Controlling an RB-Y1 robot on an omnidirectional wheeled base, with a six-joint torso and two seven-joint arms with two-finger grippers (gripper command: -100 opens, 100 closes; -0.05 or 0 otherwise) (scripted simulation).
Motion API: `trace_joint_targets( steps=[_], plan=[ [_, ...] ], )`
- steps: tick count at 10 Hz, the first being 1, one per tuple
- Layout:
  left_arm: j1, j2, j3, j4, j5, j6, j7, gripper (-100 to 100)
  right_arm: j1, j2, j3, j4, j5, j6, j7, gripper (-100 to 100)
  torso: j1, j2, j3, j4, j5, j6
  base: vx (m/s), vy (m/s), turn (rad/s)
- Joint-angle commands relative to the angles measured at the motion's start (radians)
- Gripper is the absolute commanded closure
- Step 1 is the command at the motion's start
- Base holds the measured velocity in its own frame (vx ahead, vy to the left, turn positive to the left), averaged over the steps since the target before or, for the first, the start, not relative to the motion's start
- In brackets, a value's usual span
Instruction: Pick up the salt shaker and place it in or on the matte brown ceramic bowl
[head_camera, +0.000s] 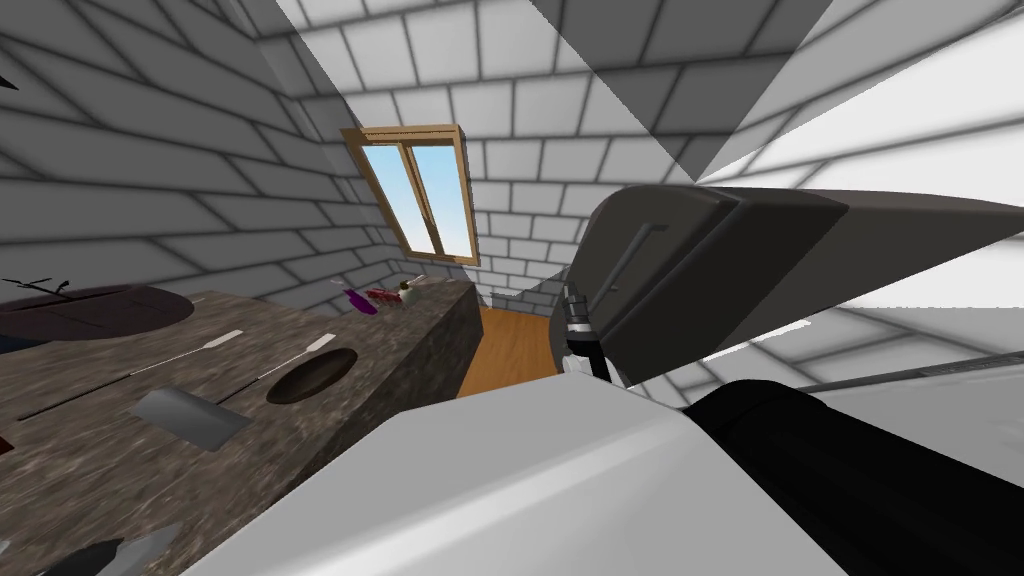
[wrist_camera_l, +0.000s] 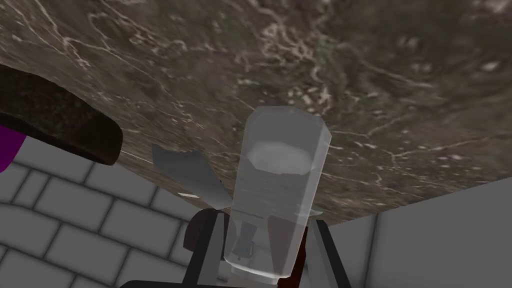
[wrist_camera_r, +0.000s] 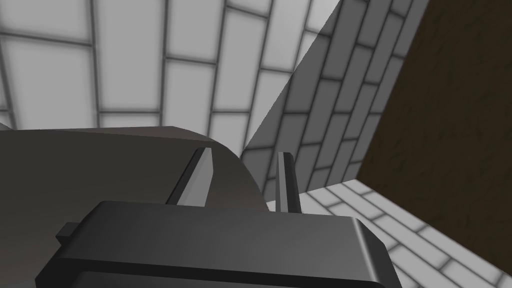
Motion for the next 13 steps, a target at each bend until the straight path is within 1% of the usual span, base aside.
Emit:
trace_joint_targets(
  steps=[1,2,3,4,6,9,13],
  plan=[
    [-0.033,-0.014,0.008,0.027,0.006,-0.011,0.014,100,0.000,0.000,0.000,0.000,0.000,0.000,0.000,0,0.000,0.000,0.000,0.000,0.000,0.000,0.018,-0.179,-0.060],
    [-0.049,-0.020,0.012,0.040,0.006,-0.020,0.017,100,0.000,0.000,0.000,0.000,0.000,0.000,0.000,0,0.002,0.000,0.000,0.000,0.000,0.000,0.014,-0.130,-0.039],
    [-0.085,-0.033,0.016,0.067,0.000,-0.043,0.016,100,0.000,0.000,0.000,0.000,0.000,0.000,0.000,0,0.005,0.001,0.001,0.000,0.000,0.000,0.010,-0.107,-0.064],
    [-0.104,-0.039,0.017,0.081,-0.006,-0.057,0.012,100,0.000,0.000,0.000,0.000,0.000,0.000,0.000,0,0.007,0.001,0.001,0.001,0.001,0.001,0.008,-0.075,-0.073],
    [-0.147,-0.054,0.016,0.105,-0.026,-0.093,-0.003,100,0.000,0.000,0.000,0.000,0.000,0.000,0.000,0,0.012,0.002,0.001,0.001,0.001,0.001,-0.002,-0.015,-0.033],
    [-0.219,-0.075,0.010,0.136,-0.075,-0.162,-0.043,100,0.000,0.000,0.000,0.000,0.000,0.000,0.000,0,0.018,0.003,0.002,0.001,0.002,0.002,-0.010,0.044,-0.047],
    [-0.325,-0.106,-0.010,0.170,-0.170,-0.278,-0.124,100,0.000,-0.001,-0.001,0.000,0.000,0.000,0.000,0,0.021,0.004,0.002,0.002,0.003,0.002,-0.025,0.095,-0.045]
  ],
)
